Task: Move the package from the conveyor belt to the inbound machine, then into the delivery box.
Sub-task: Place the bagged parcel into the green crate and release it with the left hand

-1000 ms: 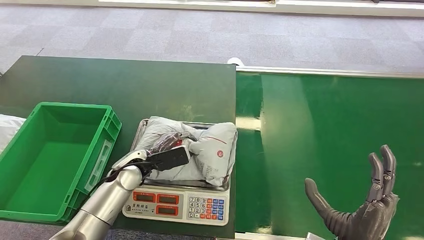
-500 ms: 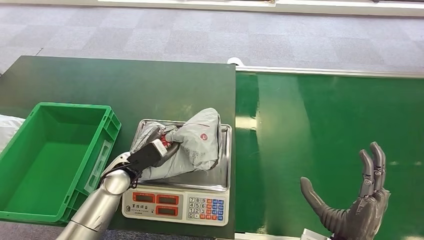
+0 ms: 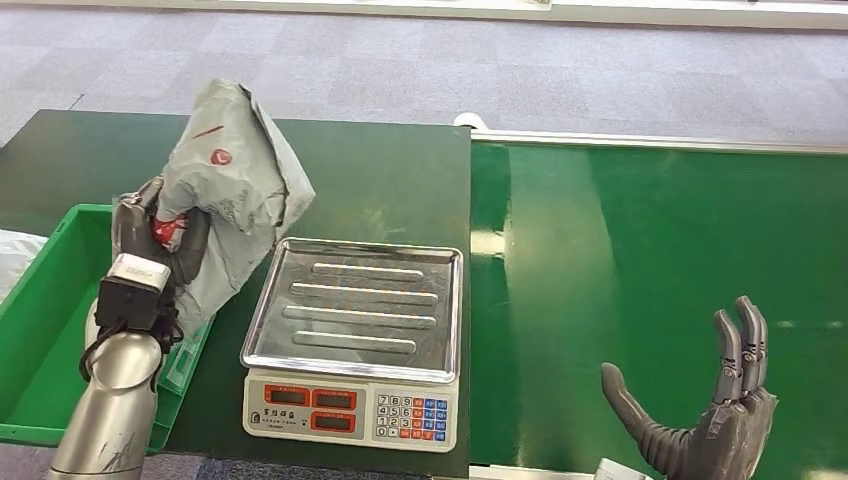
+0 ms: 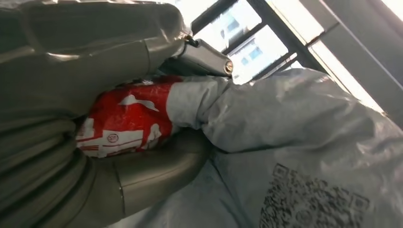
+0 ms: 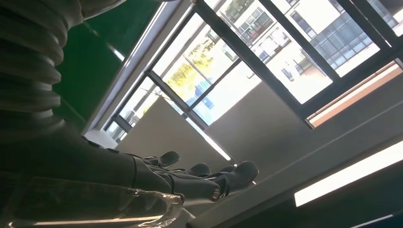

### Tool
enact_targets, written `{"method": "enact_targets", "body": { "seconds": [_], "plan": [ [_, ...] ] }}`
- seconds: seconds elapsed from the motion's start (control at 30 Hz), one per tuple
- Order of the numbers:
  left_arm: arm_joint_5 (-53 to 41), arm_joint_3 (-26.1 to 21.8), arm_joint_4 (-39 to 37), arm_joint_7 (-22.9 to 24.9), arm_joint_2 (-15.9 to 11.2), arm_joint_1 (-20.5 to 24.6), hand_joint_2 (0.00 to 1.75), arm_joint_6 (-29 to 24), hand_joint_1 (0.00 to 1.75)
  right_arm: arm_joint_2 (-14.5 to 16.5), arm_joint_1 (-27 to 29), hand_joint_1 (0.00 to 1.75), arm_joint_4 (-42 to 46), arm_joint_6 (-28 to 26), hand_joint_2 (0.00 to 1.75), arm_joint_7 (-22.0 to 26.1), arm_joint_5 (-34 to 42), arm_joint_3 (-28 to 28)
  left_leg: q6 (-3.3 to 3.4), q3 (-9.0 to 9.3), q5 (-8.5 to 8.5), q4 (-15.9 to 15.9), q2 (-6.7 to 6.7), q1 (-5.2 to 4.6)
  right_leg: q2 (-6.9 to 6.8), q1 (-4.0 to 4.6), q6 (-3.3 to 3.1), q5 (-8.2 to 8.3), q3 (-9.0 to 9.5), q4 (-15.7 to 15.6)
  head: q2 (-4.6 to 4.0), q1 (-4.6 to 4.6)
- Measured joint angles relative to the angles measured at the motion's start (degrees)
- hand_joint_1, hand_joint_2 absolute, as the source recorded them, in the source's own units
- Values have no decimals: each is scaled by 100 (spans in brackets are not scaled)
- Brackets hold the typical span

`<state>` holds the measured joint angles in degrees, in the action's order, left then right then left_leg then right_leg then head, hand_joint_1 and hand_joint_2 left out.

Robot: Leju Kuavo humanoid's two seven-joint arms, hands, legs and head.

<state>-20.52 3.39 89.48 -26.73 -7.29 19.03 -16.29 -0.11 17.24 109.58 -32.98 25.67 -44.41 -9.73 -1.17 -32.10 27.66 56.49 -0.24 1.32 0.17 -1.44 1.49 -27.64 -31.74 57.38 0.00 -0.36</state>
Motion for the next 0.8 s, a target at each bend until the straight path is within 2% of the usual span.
{"method": "enact_targets", "body": {
  "seconds": [0.13, 0.33, 0.5, 0.73, 0.77, 0.8],
  "plan": [
    [-603, -571, -156, 725, -477, 251, 175, -163, 175, 34, 135, 0, 43, -14, 175, -86, -35, 12, -1, 0, -1, 0, 15, 1, 10, 1, 0, 1, -4, 1, 0, 0],
    [-1567, -1286, -964, 1931, -1458, 646, 175, 235, 175, 134, 172, 0, 99, 162, 175, -164, -64, 90, -4, 0, -1, -1, 49, 5, 47, 6, -4, 3, -17, 10, 0, 1],
    [-1895, -1714, -1769, 2529, -2155, 787, 175, 1152, 175, 238, 168, 0, 105, 226, 175, -190, -124, 155, -9, -3, 3, -2, 60, 5, 56, 6, -5, 1, -24, 11, 0, 2],
    [-1771, -1784, -2280, 2786, -2729, 817, 175, 2591, 175, 301, 210, 0, 125, 173, 175, -260, -286, 263, -9, -10, 3, -1, 58, 4, 54, 5, -5, 1, -33, 10, 0, 4],
    [-1692, -1751, -2291, 2817, -2806, 845, 175, 2817, 166, 312, 220, 0, 136, 167, 175, -266, -341, 280, -9, -10, 3, -1, 58, 5, 54, 5, -5, 1, -34, 10, 0, 4],
    [-1576, -1711, -2279, 2837, -2881, 875, 175, 3034, 133, 322, 224, 0, 146, 165, 175, -270, -388, 296, -9, -10, 3, -1, 58, 5, 54, 5, -5, 2, -34, 10, 0, 4]
  ]
}}
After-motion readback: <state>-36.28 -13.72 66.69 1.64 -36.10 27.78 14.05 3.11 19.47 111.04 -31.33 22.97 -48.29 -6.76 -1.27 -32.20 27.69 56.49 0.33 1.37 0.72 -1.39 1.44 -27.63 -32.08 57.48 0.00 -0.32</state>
